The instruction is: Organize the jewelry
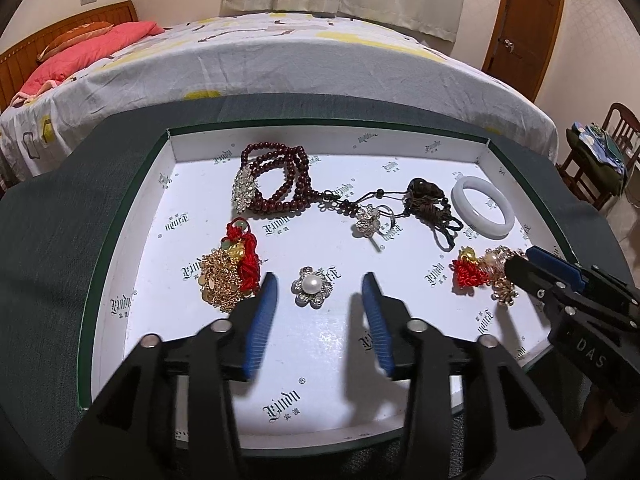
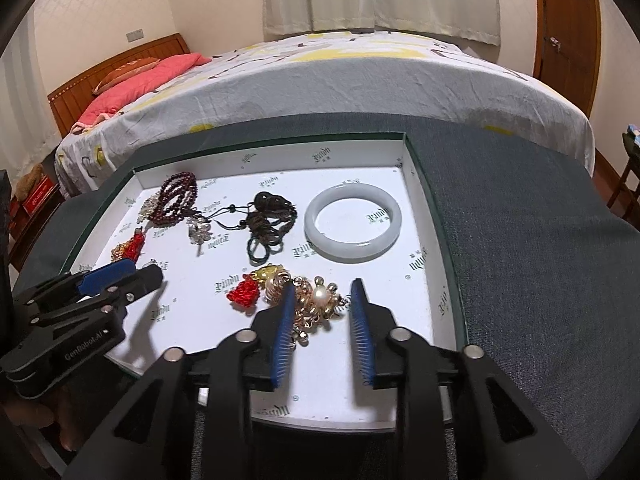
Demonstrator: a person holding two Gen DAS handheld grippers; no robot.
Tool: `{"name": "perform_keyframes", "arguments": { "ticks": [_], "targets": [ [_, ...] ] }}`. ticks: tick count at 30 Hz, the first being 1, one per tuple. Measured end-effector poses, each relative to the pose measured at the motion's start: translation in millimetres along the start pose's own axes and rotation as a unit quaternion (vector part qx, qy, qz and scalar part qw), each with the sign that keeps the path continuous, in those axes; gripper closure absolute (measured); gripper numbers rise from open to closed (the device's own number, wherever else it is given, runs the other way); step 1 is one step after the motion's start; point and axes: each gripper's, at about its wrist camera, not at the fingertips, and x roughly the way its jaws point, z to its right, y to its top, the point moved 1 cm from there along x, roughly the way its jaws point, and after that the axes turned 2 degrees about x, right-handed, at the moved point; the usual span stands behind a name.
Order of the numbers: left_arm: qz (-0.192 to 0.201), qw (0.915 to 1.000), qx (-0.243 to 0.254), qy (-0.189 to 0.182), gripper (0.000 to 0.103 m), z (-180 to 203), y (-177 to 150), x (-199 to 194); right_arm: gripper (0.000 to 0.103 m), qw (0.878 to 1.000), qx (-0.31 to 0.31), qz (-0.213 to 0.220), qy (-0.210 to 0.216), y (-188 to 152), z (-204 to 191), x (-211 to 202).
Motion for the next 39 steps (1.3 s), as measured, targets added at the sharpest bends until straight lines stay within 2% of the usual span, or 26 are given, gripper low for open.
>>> {"name": "perform_keyframes", "arguments": {
  "ticks": [2, 3, 11, 19, 30, 39],
  "targets": [
    [0.001, 1.0, 0.003, 0.001, 0.053, 1.1, -0.4, -1.6, 0.052, 1.0, 0.0, 0.007, -0.002, 1.2, -1.4, -3.0],
    [0.002, 1.0, 0.003, 0.002, 0.051, 1.6, -0.7, -2.7, 0.05, 1.0, 0.002, 0.009, 0.0, 1.9, -1.8, -4.6],
    [0.019, 0.9997, 0.007, 0.009, 0.025, 4.7, -1.3, -16.9, 0.037, 1.0, 0.0, 0.018, 0.007, 5.9, -6.2, -13.5],
    [0.035, 0.9988, 0.015, 0.031, 0.015, 6.5, 0.2, -31.5, 0.028, 0.999, 0.001, 0.032, 0.005, 8.0, -8.5, -23.1],
    [0.04, 0.9984, -0.002, 0.04, 0.014, -4.5, -10.2, -57.9, 0.026, 0.999, 0.003, 0.04, -0.009, -2.8, -7.7, -44.2],
    [0.063, 0.9969, -0.024, 0.041, 0.014, -11.6, -31.9, -120.8, 0.025, 0.998, 0.002, 0.063, -0.009, -24.2, -13.9, -98.9]
  ]
}}
